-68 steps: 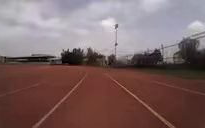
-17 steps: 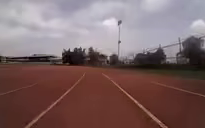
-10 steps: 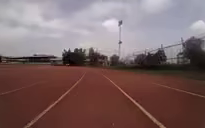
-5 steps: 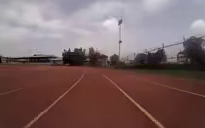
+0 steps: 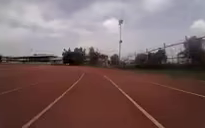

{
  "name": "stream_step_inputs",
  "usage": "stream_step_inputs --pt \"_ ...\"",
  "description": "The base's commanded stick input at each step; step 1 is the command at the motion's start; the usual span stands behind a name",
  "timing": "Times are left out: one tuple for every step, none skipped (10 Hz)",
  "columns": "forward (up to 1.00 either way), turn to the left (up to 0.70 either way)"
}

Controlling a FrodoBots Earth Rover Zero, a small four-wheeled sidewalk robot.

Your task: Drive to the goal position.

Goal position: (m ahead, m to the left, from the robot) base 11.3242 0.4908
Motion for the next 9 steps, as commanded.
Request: stream_step_inputs --pt "0.45 0.0" --pt "0.45 0.0" --pt "0.45 0.0" --pt "0.45 0.0" --pt "0.45 0.0" --pt "0.45 0.0" --pt "0.45 0.0" --pt "0.45 0.0" --pt "0.45 0.0"
